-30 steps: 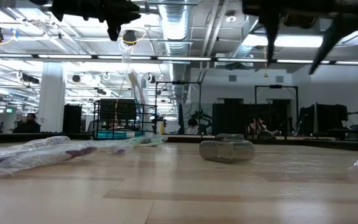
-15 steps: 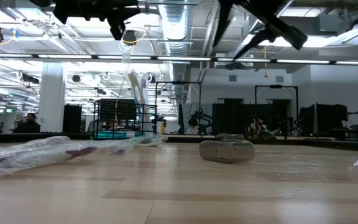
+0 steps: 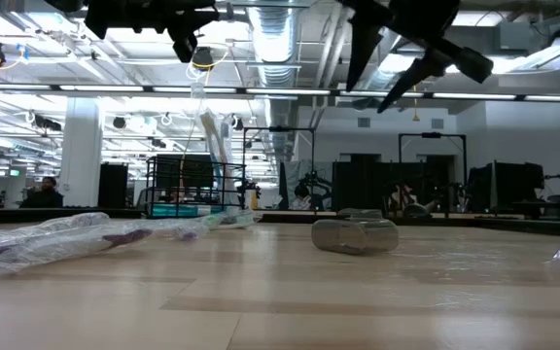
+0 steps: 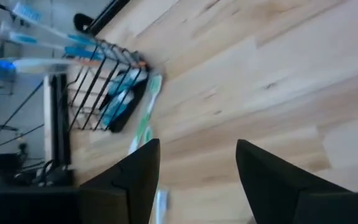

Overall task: Pick & Place toothbrushing station
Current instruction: Put the orange toothbrush into the black organizer

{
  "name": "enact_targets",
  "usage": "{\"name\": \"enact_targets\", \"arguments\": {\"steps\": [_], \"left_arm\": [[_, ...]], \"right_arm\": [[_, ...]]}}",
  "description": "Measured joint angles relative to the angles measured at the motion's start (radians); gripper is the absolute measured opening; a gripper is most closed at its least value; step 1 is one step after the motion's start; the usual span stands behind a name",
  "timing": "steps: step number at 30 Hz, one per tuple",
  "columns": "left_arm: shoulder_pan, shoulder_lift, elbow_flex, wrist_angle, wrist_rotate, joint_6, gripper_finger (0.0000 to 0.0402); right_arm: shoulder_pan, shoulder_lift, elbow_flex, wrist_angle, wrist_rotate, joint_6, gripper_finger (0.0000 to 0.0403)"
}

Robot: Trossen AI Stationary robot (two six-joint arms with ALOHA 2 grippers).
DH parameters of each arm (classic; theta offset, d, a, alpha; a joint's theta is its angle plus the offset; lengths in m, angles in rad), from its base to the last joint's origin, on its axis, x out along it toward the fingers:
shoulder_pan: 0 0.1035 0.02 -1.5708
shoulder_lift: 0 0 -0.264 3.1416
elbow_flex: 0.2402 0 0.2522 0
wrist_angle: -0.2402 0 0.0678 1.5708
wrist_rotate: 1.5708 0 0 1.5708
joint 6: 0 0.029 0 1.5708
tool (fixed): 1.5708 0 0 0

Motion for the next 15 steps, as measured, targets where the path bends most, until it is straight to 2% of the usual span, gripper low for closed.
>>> {"name": "enact_targets", "arguments": {"steps": [5,11,13,15], "left_arm": [[0.000,0.000,0.000,0.000,0.009,0.001,0.0090],[0.000,0.000,0.000,0.000,0.010,0.002,0.0090],[0.000,0.000,0.000,0.000,0.010,0.002,0.0090],[0.000,0.000,0.000,0.000,0.010,0.002,0.0090]], "right_arm": [[-0.014,0.000,0.000,-0.140,-0.016,-0.013,0.0195],[0.031,-0.007,0.000,-0.323,-0.131,-0.039,0.0184],[0.054,-0.009,0.000,-0.348,-0.192,-0.112,0.0180],[0.076,-0.009,0.000,-0.357,-0.272,-0.262,0.0178]]}}
